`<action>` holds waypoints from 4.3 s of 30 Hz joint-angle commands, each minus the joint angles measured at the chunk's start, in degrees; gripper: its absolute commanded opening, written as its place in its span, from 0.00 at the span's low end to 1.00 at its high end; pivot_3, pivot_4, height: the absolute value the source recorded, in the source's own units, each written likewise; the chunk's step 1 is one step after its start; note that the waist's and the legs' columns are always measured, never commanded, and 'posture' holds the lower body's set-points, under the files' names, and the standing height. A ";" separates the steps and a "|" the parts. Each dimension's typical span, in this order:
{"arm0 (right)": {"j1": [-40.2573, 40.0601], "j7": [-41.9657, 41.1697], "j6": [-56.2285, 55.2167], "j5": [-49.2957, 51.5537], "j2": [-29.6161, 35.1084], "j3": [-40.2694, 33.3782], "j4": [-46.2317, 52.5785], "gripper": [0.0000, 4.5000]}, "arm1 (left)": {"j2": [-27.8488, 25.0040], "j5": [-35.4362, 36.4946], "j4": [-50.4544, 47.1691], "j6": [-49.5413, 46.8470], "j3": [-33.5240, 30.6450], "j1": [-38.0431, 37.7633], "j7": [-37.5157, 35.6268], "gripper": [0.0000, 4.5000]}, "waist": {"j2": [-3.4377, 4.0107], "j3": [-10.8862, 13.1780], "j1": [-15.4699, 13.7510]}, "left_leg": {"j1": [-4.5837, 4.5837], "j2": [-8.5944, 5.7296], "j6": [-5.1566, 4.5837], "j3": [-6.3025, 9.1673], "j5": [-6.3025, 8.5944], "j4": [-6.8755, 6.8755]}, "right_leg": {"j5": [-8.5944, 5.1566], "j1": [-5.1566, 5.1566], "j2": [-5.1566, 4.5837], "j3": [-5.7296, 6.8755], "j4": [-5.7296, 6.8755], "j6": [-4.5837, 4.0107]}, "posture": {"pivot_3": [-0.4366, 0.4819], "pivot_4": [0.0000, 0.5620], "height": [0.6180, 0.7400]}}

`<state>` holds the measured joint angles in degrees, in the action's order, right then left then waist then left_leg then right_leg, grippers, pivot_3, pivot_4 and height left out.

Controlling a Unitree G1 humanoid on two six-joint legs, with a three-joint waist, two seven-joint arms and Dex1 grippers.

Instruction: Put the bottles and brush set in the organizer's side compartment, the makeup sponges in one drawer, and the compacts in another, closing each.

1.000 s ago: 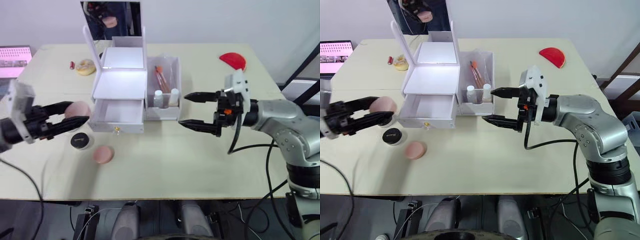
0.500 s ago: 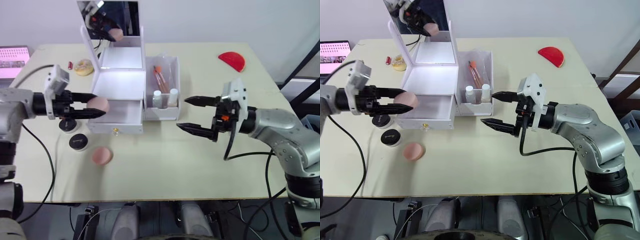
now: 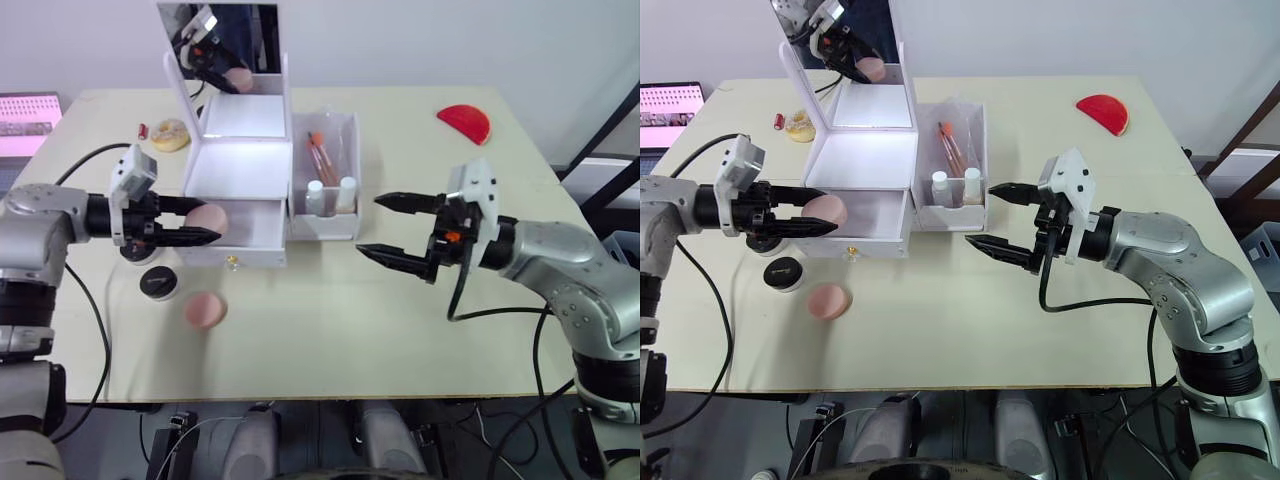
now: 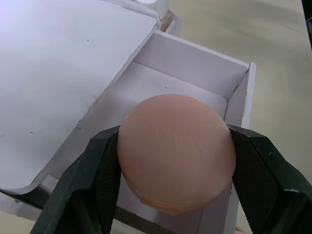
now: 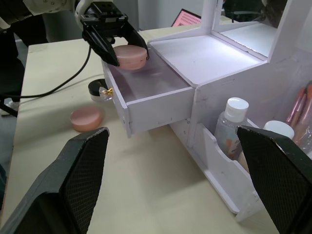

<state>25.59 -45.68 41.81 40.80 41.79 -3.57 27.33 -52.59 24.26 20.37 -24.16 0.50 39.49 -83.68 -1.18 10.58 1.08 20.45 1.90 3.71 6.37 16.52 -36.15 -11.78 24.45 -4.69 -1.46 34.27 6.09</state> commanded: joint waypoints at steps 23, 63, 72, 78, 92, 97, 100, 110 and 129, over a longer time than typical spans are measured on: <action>0.75 0.11 -1.48 -0.37 1.22 -2.46 -0.08 1.00 | -1.34 3.46 -3.63 -9.23 -6.40 3.26 2.02 1.00 | -0.01 0.01 -0.05 | 0.03 0.00 0.00 0.03 0.00 -0.02 | 0.00 0.00 0.00 0.00 0.01 0.01 | 0.48 0.27 1.00; -27.63 -19.01 -32.44 -13.62 12.97 -30.39 -42.32 1.00 | -10.45 0.11 13.50 12.08 -62.86 -59.71 13.47 0.99 | -0.07 -0.05 1.50 | -0.12 0.00 0.01 -0.10 0.02 0.11 | -0.14 0.00 -0.08 0.00 -0.07 0.13 | 0.48 0.27 1.00; -27.11 -18.13 -30.60 -12.06 11.91 -27.94 -35.77 1.00 | -9.86 1.28 11.87 13.13 -58.92 -57.64 12.73 0.99 | -0.06 -0.07 1.49 | -0.15 0.01 0.01 -0.11 0.01 0.01 | -0.13 -0.02 -0.08 -0.01 -0.04 0.12 | 0.48 0.27 1.00; -22.59 -14.54 -19.35 -5.51 9.56 -20.36 -17.17 1.00 | 0.49 6.28 -17.78 3.36 -50.61 -60.49 17.17 0.99 | -0.02 -0.07 1.44 | -0.12 0.01 0.02 -0.11 0.01 0.02 | -0.03 -0.04 -0.09 -0.03 -0.03 0.01 | 0.48 0.27 1.00; 5.14 -13.14 -4.39 -1.88 3.31 5.10 -5.02 1.00 | 20.20 6.93 -54.38 -5.51 -28.52 -63.69 40.70 0.99 | -0.09 -0.10 1.08 | -0.07 0.01 0.02 -0.03 0.01 -0.07 | 0.07 -0.10 -0.02 -0.04 -0.05 -0.13 | 0.48 0.27 1.00; 8.95 -13.63 -4.48 -3.52 1.68 7.84 -6.82 1.00 | 25.21 0.60 -53.30 -2.48 -21.76 -61.40 48.75 0.99 | -0.12 -0.12 0.06 | -0.10 -0.01 0.01 0.00 0.00 -0.12 | 0.10 -0.13 0.00 -0.03 -0.02 -0.18 | 0.48 0.27 1.00; 9.61 -13.91 -4.74 -4.31 1.18 8.64 -7.35 1.00 | 26.57 -3.50 -51.03 -0.51 -18.13 -60.74 51.40 0.99 | -0.09 -0.14 -0.23 | -0.10 0.00 0.01 0.00 0.00 -0.15 | 0.12 -0.13 0.00 -0.03 -0.02 -0.21 | 0.48 0.27 1.00; 10.19 -13.48 -3.94 -4.82 -0.20 8.88 -7.30 1.00 | 28.35 -6.33 -44.42 3.16 -14.82 -58.92 53.63 0.99 | -0.06 -0.15 -0.23 | -0.12 0.00 0.01 0.00 0.00 -0.15 | 0.13 -0.13 0.01 -0.02 0.00 -0.21 | 0.48 0.27 1.00; 10.09 -11.34 1.01 -2.30 -0.69 7.01 -5.16 1.00 | 28.25 -5.59 -41.31 4.13 -11.63 -57.35 50.98 0.81 | 0.92 -0.40 0.11 | -0.25 -1.04 -0.01 1.85 -0.07 -0.12 | -0.79 -1.31 -1.17 1.72 0.12 0.55 | 0.48 0.27 1.00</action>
<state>34.58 -57.48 42.61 37.43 41.05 5.36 20.72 -24.30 18.22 -21.33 -20.10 -12.03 -17.27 -32.06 -0.26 10.18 1.18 20.29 0.86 3.71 8.14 16.45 -36.24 -12.56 23.27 -5.86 0.20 34.36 6.63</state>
